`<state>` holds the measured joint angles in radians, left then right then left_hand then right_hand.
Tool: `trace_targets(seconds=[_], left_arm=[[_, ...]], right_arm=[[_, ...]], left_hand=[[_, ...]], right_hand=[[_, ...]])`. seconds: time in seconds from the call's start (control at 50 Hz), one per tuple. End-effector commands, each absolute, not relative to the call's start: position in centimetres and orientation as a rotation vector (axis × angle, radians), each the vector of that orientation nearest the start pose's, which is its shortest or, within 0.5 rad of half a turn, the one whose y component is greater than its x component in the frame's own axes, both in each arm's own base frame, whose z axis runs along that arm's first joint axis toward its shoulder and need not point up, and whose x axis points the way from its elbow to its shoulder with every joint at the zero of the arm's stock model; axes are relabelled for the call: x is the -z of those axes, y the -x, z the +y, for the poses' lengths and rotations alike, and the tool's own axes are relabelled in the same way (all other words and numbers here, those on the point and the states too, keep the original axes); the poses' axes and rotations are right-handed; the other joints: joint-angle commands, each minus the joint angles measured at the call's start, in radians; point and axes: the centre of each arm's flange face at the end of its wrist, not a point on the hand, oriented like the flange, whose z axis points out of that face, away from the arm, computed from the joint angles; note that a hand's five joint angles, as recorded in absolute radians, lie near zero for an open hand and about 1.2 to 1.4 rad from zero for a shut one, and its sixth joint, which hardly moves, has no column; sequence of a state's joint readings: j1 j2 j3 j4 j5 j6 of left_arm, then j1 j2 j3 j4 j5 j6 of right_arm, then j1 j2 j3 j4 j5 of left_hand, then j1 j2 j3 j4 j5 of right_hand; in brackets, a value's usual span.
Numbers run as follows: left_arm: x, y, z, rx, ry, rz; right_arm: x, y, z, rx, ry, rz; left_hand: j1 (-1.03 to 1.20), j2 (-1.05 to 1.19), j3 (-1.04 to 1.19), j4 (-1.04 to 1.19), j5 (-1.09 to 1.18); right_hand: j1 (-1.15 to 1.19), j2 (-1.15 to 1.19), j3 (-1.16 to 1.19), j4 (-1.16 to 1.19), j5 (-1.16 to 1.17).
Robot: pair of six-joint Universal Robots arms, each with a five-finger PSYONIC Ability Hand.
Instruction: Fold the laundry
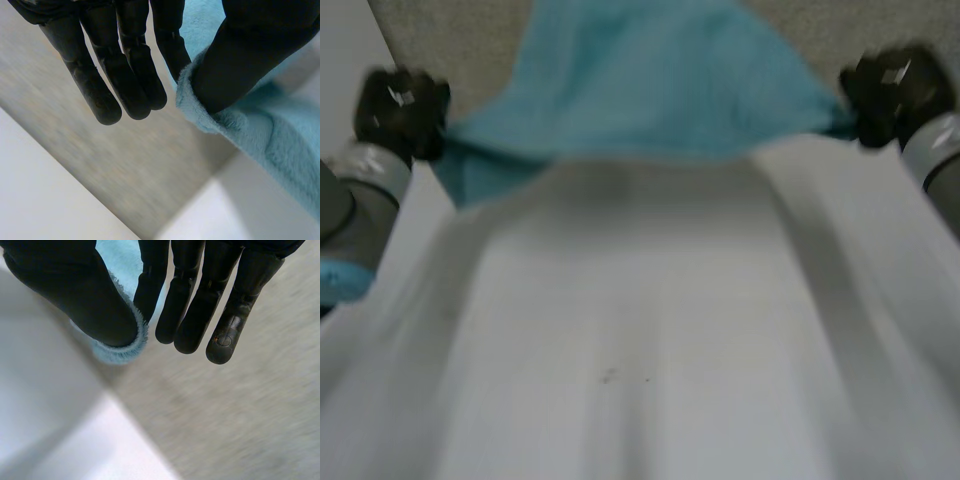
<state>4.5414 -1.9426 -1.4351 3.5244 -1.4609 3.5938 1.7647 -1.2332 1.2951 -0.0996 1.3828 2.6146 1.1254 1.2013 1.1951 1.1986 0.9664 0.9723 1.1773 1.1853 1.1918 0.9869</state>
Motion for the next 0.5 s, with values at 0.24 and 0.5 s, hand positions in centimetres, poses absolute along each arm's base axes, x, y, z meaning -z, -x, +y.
trace_targets(seconds=[0.24, 0.5], left_arm=[[-14.8, 20.2, -32.8, 1.955, -0.903, 2.077], [-15.4, 18.7, -31.7, 1.907, -0.884, 2.085]], right_arm=[[-16.2, -21.0, -31.6, 1.734, 1.14, 2.402], [-18.8, -18.7, -29.3, 1.729, 1.128, 2.456]], left_hand=[[0.271, 0.195, 0.201, 0.198, 0.255], [-0.439, -0.515, -0.509, -0.512, -0.454]], right_hand=[[0.424, 0.219, 0.211, 0.204, 0.235], [0.424, 0.219, 0.211, 0.204, 0.235]])
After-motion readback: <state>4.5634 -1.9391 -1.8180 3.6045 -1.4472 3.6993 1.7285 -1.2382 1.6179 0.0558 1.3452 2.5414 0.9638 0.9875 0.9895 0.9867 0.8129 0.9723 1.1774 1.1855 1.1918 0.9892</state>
